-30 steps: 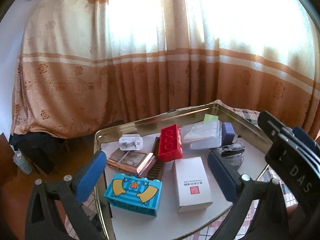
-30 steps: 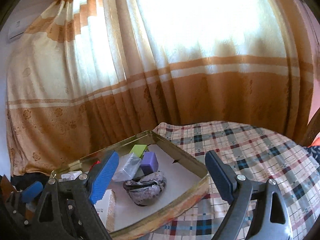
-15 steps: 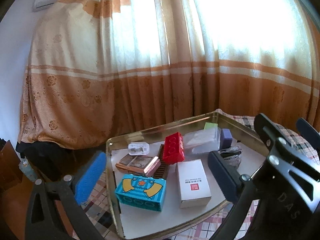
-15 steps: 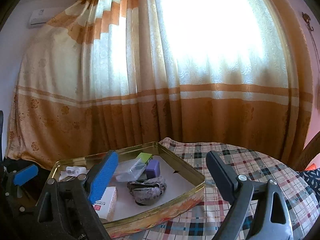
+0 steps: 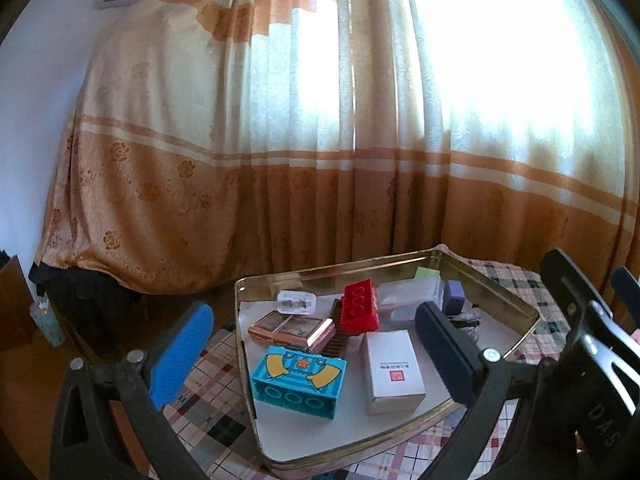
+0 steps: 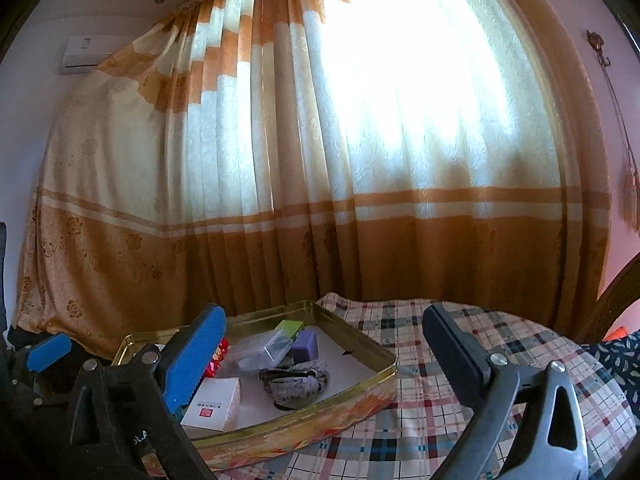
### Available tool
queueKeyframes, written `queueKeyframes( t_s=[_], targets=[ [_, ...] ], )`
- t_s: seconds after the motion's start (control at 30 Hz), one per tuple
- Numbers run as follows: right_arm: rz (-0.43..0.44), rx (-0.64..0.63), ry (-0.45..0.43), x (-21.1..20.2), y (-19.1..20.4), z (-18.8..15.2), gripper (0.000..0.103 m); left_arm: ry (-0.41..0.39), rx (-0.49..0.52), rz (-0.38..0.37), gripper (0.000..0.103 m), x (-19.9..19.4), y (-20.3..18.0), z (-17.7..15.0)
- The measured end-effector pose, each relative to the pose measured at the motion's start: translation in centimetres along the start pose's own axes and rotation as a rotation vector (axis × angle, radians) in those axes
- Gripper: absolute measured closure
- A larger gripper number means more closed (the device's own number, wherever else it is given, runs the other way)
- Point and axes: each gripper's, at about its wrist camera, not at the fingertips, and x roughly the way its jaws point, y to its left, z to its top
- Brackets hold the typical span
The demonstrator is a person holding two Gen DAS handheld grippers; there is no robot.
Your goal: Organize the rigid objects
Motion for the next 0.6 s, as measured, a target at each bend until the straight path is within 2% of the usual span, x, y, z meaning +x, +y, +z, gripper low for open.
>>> queueKeyframes(
  t_s=[0.2,0.6],
  targets=[
    [-0.014,0.001,-0.001,-0.08,-0.09,-0.01,0.001,0.013,-0.023,-0.005,0.000,0.05,0.11,-0.17],
    [-0.016,0.000,-0.003,-0.22,-0.11,0.09,0.001,0.021,-0.009,0.050,0.000,0.09,-0.41,-0.35]
  ],
)
